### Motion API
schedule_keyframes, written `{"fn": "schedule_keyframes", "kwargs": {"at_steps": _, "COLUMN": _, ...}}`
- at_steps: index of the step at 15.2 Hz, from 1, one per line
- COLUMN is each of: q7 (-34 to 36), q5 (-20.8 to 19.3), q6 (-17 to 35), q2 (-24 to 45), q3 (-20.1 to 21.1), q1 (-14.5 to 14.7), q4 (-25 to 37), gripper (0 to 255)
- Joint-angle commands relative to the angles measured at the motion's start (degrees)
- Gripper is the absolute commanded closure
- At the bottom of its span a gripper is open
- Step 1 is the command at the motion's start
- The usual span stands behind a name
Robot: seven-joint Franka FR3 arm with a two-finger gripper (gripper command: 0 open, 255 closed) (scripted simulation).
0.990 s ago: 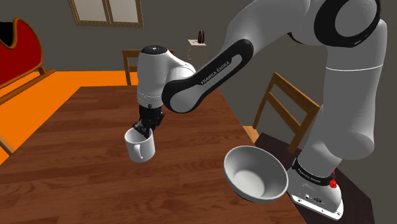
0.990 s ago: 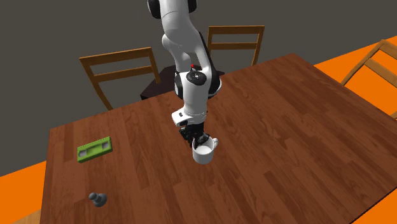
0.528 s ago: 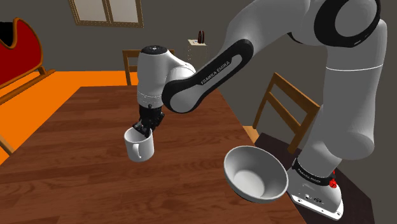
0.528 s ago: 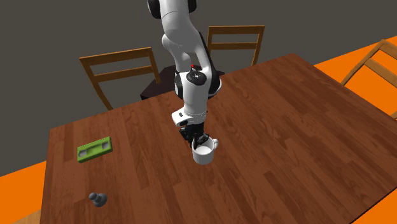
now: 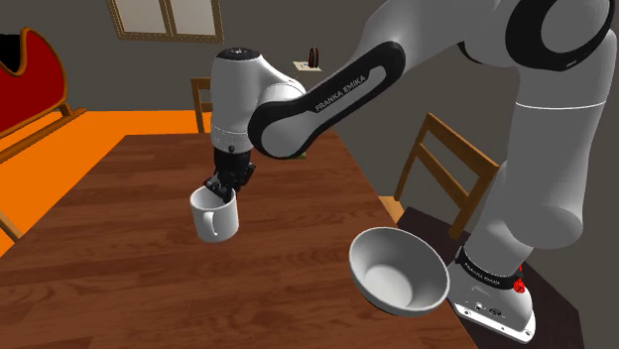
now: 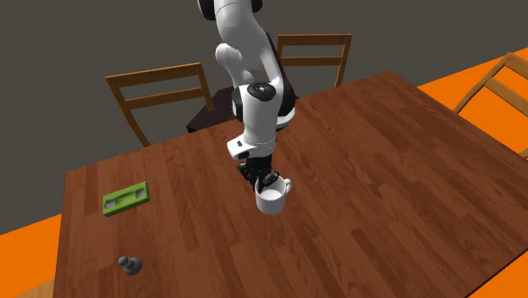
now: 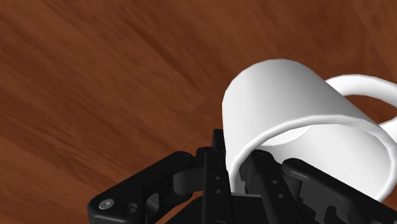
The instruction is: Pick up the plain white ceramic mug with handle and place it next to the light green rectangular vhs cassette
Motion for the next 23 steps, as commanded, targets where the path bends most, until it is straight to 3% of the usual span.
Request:
{"fn": "schedule_keyframes", "kwargs": {"at_steps": 1, "q7": -0.59, "q5": 0.61, "q6": -1.24, "q2": -0.66, "q3": 0.18, "q1": -0.2, "q4": 0.7, "gripper": 255}}
{"fn": "schedule_keyframes", "kwargs": {"at_steps": 23, "q7": -4.49, "q5": 5.1, "q6": -16.43, "q2": -5.82, "q3": 1.39, "q1": -0.83, "q4": 11.47, "gripper": 255}}
